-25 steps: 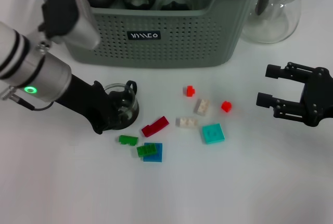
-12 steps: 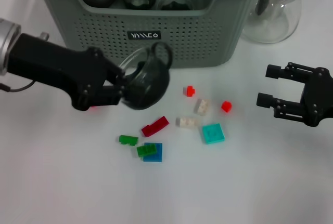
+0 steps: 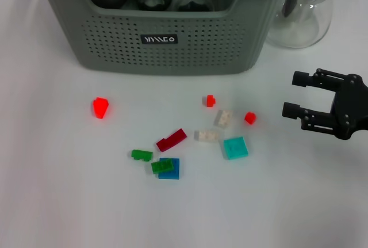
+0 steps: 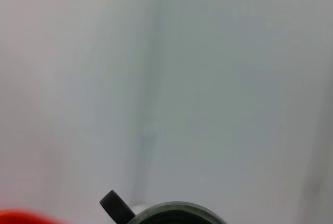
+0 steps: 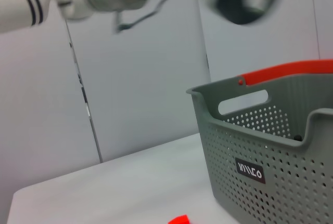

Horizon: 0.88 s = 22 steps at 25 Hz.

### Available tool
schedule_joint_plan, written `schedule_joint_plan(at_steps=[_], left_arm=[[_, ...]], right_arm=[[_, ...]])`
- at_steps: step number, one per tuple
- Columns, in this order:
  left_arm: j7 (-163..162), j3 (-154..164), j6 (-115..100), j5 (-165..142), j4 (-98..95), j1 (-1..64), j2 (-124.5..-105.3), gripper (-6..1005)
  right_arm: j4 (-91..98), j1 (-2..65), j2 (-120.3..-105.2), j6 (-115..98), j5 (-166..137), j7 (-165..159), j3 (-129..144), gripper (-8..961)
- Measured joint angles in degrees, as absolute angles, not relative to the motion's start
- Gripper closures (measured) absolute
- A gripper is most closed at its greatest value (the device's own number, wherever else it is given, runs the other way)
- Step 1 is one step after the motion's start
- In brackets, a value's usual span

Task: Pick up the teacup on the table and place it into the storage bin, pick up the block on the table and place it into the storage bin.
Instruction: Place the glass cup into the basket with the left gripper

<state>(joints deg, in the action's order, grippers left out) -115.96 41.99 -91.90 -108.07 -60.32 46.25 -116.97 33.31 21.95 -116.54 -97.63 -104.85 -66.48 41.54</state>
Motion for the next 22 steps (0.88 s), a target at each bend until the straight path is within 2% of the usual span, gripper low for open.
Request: schedule_joint_plan(at_steps=[1, 3, 5, 6, 8, 10, 12, 14, 17, 22], left_arm=[[-115.95, 41.99, -91.9, -108.07, -60.32, 46.25, -116.97, 947], [-130.02, 48.83, -79.88, -120.03, -57.77, 52.77, -113.63, 947], [-131.84, 49.67, -78.61, -122.42, -56.88, 54.12, -113.1, 947], [-137.96, 52.03, -75.14, -131.95, -51.61, 59.27, -111.88, 947], [-140.05, 53.08, -72.79, -136.64, -48.05, 62.19, -111.86, 947], [-143.2, 54.27, -66.62, -144.35, -42.56, 66.21, -113.21, 947], [-144.39, 54.63, -62.41, -147.76, -40.74, 67.34, -114.65, 947], [-144.95, 54.89, -56.63, -151.7, -38.27, 68.39, -116.88, 948], [-145.75, 55.02, -52.16, -155.1, -35.33, 69.27, -118.22, 952], [-146.81, 55.37, -46.29, -158.23, -31.33, 69.75, -119.31, 944]], right_arm=[[33.3, 21.91, -116.56, -97.63, -104.86, -66.45, 41.51, 189], [33.3, 21.89, -116.6, -97.65, -104.85, -66.44, 41.48, 189], [33.3, 22.0, -116.72, -97.67, -104.85, -66.47, 41.48, 189], [33.3, 22.0, -116.72, -97.67, -104.85, -66.47, 41.48, 189], [33.3, 22.18, -116.78, -97.66, -104.85, -66.48, 41.48, 189], [33.31, 22.4, -116.8, -97.66, -104.85, -66.47, 41.48, 189], [33.31, 22.55, -116.83, -97.61, -104.85, -66.47, 41.48, 189], [33.31, 22.56, -116.88, -97.57, -104.85, -66.47, 41.48, 188], [33.31, 22.58, -116.89, -97.51, -104.85, -66.36, 41.48, 188], [33.31, 22.6, -117.05, -96.67, -104.85, -66.13, 41.5, 188]])
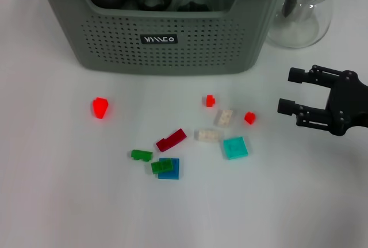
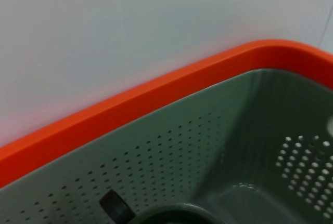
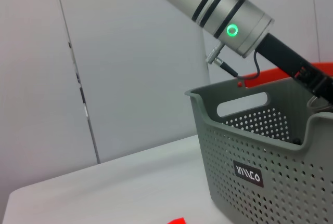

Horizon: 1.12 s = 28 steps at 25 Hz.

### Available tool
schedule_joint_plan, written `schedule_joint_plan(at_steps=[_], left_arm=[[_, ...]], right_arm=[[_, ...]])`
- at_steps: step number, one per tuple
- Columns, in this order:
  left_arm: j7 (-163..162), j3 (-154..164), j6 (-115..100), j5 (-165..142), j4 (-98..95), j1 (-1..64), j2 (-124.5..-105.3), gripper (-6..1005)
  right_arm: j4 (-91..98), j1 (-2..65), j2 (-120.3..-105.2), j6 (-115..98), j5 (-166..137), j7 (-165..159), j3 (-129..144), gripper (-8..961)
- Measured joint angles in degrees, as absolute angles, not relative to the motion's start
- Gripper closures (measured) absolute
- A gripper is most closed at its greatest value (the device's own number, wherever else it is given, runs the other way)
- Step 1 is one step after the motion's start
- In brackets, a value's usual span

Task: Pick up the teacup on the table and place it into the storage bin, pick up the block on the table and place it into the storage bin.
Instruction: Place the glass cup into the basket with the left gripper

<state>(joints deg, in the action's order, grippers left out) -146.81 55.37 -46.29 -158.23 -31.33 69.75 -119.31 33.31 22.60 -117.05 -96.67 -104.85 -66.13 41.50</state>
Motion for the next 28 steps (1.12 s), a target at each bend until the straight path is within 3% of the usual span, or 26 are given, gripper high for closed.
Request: schedule_joint_plan(at_steps=[6, 28], left_arm=[[-148.16, 56.78, -39.6, -163.36, -26.78, 70.69, -120.24, 930], [-149.87, 62.12, -36.21, -163.74, -22.86, 70.93, -120.33, 879]], right_arm=[[33.28, 22.68, -117.16, -96.43, -104.86, -66.18, 41.75, 189], [32.69, 22.51, -117.09, -96.43, -104.85, -66.13, 41.75, 189]])
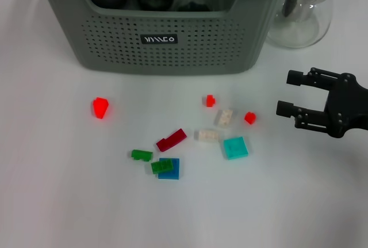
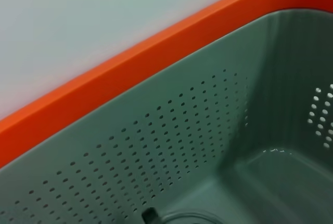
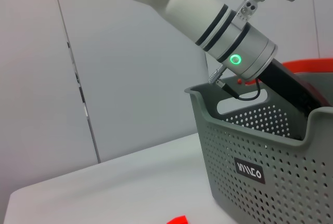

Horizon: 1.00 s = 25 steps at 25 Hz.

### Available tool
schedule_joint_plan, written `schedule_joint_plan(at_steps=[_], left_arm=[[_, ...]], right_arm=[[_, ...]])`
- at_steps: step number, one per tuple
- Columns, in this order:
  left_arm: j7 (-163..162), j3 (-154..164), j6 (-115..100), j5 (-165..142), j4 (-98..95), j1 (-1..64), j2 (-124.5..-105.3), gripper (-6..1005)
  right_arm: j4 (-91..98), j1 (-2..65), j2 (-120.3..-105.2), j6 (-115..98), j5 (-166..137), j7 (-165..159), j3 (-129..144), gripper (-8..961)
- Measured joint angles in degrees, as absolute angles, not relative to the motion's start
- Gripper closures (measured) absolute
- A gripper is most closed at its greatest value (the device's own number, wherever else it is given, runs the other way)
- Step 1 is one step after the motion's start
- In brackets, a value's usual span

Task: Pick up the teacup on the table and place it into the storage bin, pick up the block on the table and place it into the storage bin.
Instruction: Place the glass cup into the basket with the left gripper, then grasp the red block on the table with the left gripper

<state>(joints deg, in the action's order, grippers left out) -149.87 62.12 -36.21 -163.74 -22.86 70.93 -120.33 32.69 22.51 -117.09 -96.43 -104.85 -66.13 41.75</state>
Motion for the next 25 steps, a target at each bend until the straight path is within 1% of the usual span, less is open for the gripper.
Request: schedule_joint_plan(at_steps=[7, 9, 10, 12, 13, 14, 16, 18, 21, 23, 25], left_arm=[[-151.62, 61.9, -36.88, -163.74, -23.68, 71.01, -120.11, 851], [-152.28, 60.81, -39.01, -163.52, -27.79, 69.72, -120.43, 769], [-152.34, 60.11, -41.19, -162.79, -31.5, 68.34, -120.94, 728], [-151.24, 58.95, -47.32, -159.16, -43.86, 63.46, -122.45, 646], [-150.76, 58.85, -48.72, -157.81, -47.13, 62.01, -122.84, 623], [-149.65, 58.82, -51.97, -154.63, -53.66, 58.86, -123.48, 599], [-147.06, 58.68, -57.62, -146.52, -63.65, 53.51, -123.89, 553], [-143.71, 57.84, -63.32, -136.02, -72.1, 48.7, -123.79, 506], [-134.07, 51.67, -75.64, -115.43, -80.2, 41.53, -123.62, 508], [-126.48, 45.56, -85.16, -104.55, -81.35, 37.73, -123.92, 509], [-121.67, 40.15, -93.85, -97.59, -80.22, 34.91, -123.82, 510]], right_arm=[[32.69, 22.12, -116.95, -96.61, -104.85, -66.1, 41.7, 188], [32.69, 22.07, -116.92, -96.61, -104.85, -66.09, 41.63, 188], [32.69, 22.06, -116.87, -96.61, -104.85, -66.09, 41.58, 188], [32.65, 22.06, -116.83, -96.68, -104.86, -66.09, 41.57, 188], [32.65, 22.06, -116.81, -96.75, -104.85, -66.09, 41.55, 188], [32.64, 22.06, -116.8, -96.75, -104.85, -66.09, 41.53, 188], [32.62, 22.04, -116.8, -96.64, -104.85, -66.09, 41.5, 188], [32.6, 21.99, -116.81, -96.52, -104.85, -66.09, 41.48, 189], [32.6, 22.01, -116.82, -96.45, -104.85, -66.09, 41.47, 189], [32.6, 22.02, -116.88, -96.44, -104.85, -66.09, 41.48, 189], [32.6, 21.98, -116.94, -96.44, -104.83, -66.09, 41.48, 189]])
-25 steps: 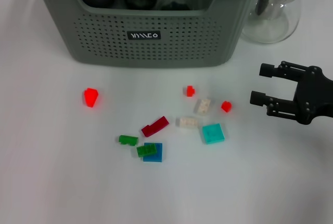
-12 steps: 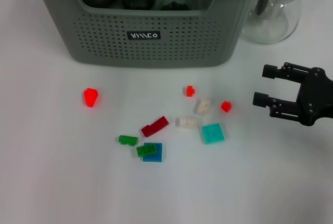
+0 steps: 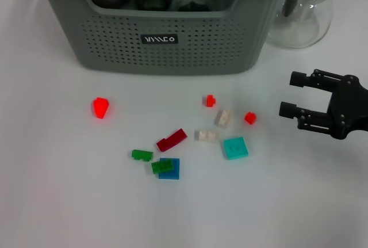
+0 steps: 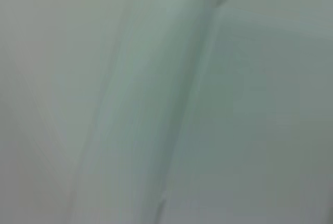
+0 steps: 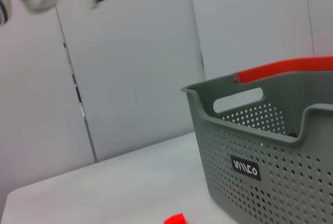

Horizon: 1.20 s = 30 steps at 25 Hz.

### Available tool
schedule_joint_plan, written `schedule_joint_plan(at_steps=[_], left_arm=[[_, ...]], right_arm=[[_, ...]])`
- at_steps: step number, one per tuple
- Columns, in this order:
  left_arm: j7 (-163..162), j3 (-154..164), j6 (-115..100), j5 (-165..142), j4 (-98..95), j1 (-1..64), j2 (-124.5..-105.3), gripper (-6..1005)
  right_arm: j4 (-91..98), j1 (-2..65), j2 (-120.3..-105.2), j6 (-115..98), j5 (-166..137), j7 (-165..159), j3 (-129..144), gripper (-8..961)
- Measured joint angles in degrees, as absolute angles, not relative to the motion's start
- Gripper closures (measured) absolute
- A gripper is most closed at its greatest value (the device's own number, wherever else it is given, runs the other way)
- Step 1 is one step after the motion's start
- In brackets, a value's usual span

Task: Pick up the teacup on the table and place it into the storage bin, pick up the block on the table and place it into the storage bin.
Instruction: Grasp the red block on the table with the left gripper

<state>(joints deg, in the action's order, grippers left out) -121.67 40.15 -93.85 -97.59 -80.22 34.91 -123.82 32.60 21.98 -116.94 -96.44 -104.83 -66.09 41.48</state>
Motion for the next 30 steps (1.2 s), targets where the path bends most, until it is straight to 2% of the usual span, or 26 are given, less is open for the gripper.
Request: schedule_joint_plan(at_steps=[4, 5, 8, 11, 17, 18, 30], left_arm=[[-117.95, 35.73, -101.13, -94.82, -77.13, 32.72, -123.4, 513], [-109.18, 30.82, -108.23, -98.37, -70.72, 28.19, -123.59, 514], [-97.59, 30.12, -109.08, -105.26, -67.51, 23.57, -124.58, 515], [-88.26, 29.98, -109.32, -111.03, -63.86, 21.04, -124.71, 517], [-73.66, 23.23, -106.7, -118.1, -52.44, 19.74, -124.66, 521], [-66.34, 16.84, -101.91, -120.61, -45.64, 19.17, -124.41, 521], [-40.55, 6.23, -85.61, -120.88, -22.73, 16.6, -124.8, 521]], right_arm=[[32.53, 21.96, -117.02, -96.42, -104.81, -66.09, 41.48, 189], [32.52, 21.95, -117.05, -96.42, -104.81, -66.09, 41.48, 189], [32.52, 21.98, -117.13, -96.41, -104.81, -66.1, 41.48, 189], [32.25, 22.11, -117.17, -96.41, -104.82, -66.12, 41.49, 189], [31.12, 22.23, -117.0, -96.26, -104.81, -66.1, 41.48, 189], [31.1, 22.2, -116.99, -96.2, -104.81, -66.09, 41.48, 189], [31.08, 22.33, -116.79, -95.88, -104.83, -66.49, 41.2, 188]])
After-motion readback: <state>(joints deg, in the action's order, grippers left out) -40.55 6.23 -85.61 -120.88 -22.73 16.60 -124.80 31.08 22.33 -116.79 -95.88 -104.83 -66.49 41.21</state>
